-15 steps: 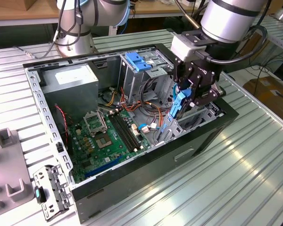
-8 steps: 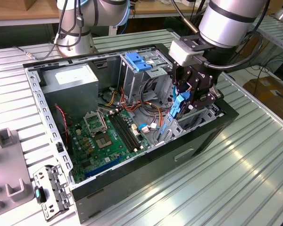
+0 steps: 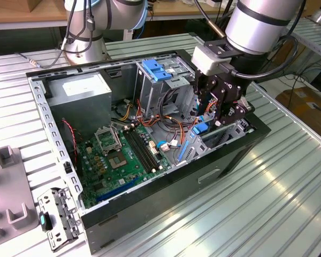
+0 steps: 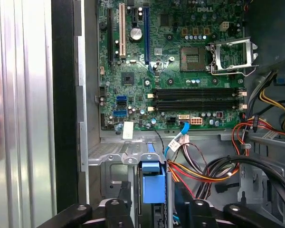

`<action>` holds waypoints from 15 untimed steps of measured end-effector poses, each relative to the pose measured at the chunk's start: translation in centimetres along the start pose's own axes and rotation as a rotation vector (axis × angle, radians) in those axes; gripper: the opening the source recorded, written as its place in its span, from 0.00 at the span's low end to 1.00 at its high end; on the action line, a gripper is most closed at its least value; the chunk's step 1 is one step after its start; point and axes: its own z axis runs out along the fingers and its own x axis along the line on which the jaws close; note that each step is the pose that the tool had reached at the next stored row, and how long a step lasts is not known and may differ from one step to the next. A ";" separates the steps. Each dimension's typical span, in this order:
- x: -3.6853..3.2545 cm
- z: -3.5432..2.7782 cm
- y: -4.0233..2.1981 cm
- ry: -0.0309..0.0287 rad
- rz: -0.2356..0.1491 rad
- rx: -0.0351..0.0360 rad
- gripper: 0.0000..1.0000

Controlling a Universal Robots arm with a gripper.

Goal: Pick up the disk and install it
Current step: 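Insert the disk into the insertion slot, then insert the first disk wire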

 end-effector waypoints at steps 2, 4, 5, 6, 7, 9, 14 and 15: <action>0.00 0.01 0.00 0.0000 0.000 0.0000 0.30; 0.01 0.03 0.00 0.0000 0.000 0.0000 0.12; 0.01 0.03 0.00 0.0000 0.000 0.0000 0.11; 0.01 0.04 0.00 0.0000 0.000 0.0000 0.11; 0.01 0.05 0.00 -0.0001 0.000 0.0000 0.11; 0.01 0.06 0.00 0.0000 0.000 0.0000 0.11; 0.02 0.09 0.00 0.0000 0.000 0.0000 0.11; 0.02 0.09 0.00 0.0000 0.000 0.0000 0.11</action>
